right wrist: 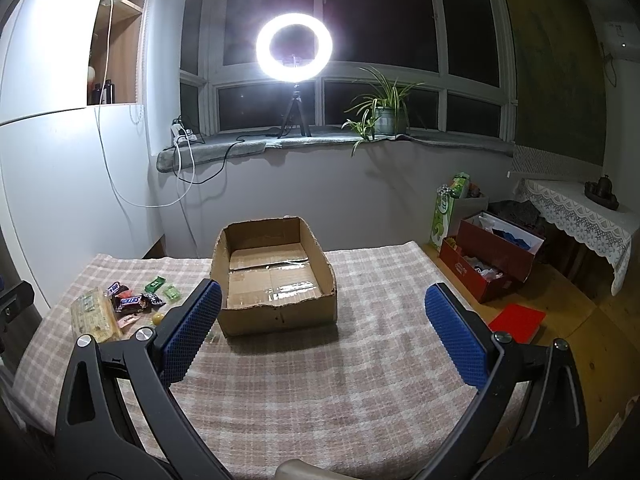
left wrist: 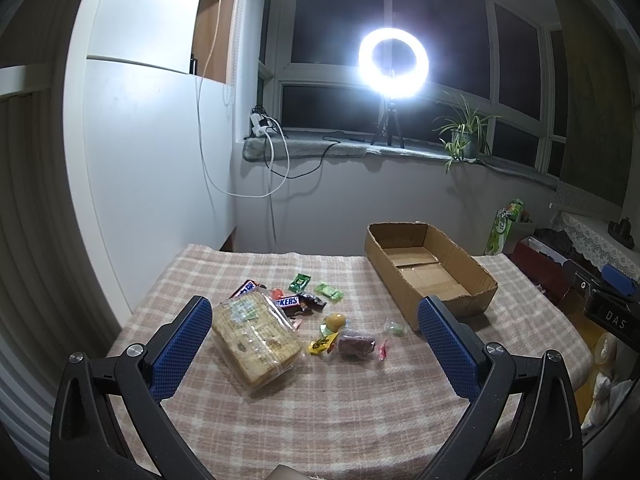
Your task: Organize snacks
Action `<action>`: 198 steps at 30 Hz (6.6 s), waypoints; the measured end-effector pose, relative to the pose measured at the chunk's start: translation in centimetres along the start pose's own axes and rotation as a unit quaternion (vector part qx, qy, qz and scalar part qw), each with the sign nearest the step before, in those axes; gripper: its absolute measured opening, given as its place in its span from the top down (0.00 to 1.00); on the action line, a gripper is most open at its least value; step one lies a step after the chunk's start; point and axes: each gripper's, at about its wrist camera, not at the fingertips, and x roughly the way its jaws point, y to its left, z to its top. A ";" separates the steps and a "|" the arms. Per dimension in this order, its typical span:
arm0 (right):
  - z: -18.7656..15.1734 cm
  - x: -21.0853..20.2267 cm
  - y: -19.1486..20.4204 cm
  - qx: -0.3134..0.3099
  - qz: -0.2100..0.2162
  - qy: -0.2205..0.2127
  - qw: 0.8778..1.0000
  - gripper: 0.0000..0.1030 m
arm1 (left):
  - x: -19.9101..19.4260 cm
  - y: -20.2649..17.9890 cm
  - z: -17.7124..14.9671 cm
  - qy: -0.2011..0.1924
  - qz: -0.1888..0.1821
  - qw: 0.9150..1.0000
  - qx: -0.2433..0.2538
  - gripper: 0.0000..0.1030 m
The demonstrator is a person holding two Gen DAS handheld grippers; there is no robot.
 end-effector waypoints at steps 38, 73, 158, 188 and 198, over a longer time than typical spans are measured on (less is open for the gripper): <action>-0.4 2.0 1.2 -0.006 0.006 0.015 1.000 0.00 | 0.5 -0.2 -0.3 0.009 -0.001 1.000 -0.007 0.01; -3.7 16.9 21.1 -0.076 0.403 0.300 0.861 0.38 | 10.5 10.6 -5.9 0.158 -0.070 0.964 -0.204 0.15; 2.7 24.7 0.4 0.051 0.306 0.288 0.906 0.63 | 22.9 -11.0 2.1 0.187 -0.235 0.953 -0.047 0.46; 3.2 21.5 1.2 0.027 0.282 0.268 0.921 0.62 | 21.3 -11.0 2.2 0.183 -0.213 0.959 -0.031 0.46; 1.7 17.4 4.1 -0.006 0.304 0.264 0.915 0.62 | 17.3 -6.3 1.7 0.157 -0.188 0.968 -0.049 0.45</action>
